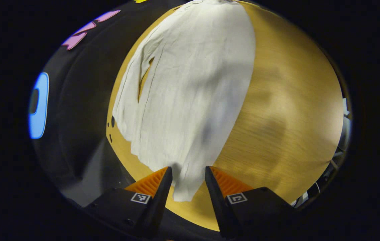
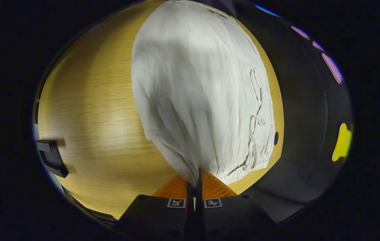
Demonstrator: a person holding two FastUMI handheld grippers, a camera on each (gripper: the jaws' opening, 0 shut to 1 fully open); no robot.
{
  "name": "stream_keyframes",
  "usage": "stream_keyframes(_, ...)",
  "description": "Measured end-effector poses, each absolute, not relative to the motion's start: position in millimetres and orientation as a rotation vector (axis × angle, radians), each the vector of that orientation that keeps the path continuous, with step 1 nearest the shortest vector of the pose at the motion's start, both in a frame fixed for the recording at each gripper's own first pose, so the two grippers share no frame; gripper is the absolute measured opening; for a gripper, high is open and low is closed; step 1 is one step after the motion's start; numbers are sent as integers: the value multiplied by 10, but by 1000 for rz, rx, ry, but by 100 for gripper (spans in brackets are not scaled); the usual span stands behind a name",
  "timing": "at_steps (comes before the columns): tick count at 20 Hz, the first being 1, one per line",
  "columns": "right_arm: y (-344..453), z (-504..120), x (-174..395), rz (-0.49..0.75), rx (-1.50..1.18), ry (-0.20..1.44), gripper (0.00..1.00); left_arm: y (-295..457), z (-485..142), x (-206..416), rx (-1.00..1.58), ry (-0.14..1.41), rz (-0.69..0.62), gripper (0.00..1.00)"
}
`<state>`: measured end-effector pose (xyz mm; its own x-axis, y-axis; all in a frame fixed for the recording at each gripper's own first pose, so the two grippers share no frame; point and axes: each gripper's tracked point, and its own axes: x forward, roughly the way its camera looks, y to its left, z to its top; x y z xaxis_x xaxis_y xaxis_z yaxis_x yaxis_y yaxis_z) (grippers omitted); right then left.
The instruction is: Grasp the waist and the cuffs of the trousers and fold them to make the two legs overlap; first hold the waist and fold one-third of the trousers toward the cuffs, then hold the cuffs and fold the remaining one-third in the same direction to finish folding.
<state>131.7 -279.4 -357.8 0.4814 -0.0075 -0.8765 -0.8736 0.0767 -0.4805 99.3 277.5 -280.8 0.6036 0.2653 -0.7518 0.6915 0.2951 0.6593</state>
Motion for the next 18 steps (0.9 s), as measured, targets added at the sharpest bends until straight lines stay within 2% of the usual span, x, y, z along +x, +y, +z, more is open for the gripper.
stream_keyframes(5, -2801, -3579, 1316, 791, -1358, 852, 5, 2797, -2858, 1000, 1113, 1080, -376, 59)
stream_keyframes(6, -2797, -3578, 1320, 792, -1361, 849, 5, 2768, -2879, 1001, 1107, 1088, -389, 52)
stream_keyframes(7, -2800, -3579, 1317, 793, -1364, 847, 5, 2747, -2900, 975, 1108, 1092, -402, 48)
stream_keyframes(8, -2803, -3575, 1319, 791, -1363, 846, 5, 2742, -2905, 962, 1112, 1087, -404, 37)
stream_keyframes(9, -2808, -3581, 1320, 790, -1362, 845, 5, 2746, -2922, 973, 1122, 1075, -391, 31)
stream_keyframes(10, -2802, -3574, 1320, 789, -1360, 844, 5, 2767, -2928, 1003, 1142, 1056, -369, 18)
stream_keyframes(12, -2804, -3572, 1317, 787, -1364, 843, 5, 2774, -2909, 1026, 1214, 990, -318, 8)
stream_keyframes(14, -2806, -3569, 1320, 786, -1368, 846, 5, 2770, -2907, 1015, 1262, 934, -271, 6)
stream_keyframes(18, -2827, -3481, 1364, 741, -1346, 855, 5, 2742, -2820, 1038, 1186, 865, -163, 6)
